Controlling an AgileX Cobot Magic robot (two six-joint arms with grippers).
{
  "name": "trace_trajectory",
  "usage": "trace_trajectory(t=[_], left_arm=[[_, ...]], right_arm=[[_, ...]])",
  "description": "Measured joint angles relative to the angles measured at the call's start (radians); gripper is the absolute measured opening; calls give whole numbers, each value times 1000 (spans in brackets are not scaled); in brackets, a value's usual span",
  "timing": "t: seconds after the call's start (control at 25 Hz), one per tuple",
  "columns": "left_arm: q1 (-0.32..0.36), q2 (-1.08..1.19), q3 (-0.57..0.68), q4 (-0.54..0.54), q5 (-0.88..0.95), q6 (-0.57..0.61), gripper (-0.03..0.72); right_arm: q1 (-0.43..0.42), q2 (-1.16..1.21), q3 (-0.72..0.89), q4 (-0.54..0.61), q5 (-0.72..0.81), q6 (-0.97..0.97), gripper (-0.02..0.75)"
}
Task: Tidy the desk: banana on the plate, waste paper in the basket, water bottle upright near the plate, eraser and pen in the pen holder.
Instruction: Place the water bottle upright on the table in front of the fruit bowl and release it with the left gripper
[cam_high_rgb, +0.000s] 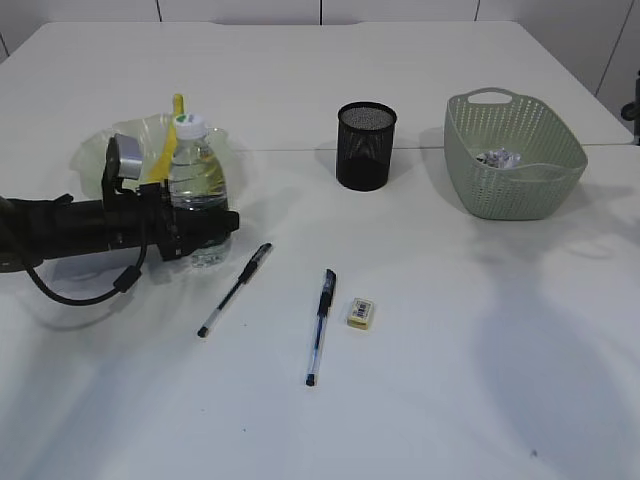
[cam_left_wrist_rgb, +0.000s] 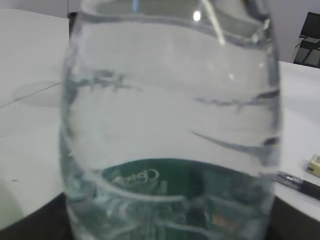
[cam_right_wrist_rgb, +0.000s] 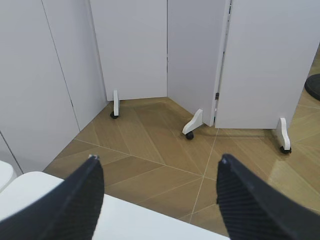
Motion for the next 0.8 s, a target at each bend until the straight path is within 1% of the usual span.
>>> trace_trajectory(t=[0.16,0.8], left_arm=[[0,0,0,25,-31,-2,475],[-2,-21,2,41,-60,-6,477]], right_arm=[[0,0,0,0,0,0,528],[0,0,0,0,0,0,528]])
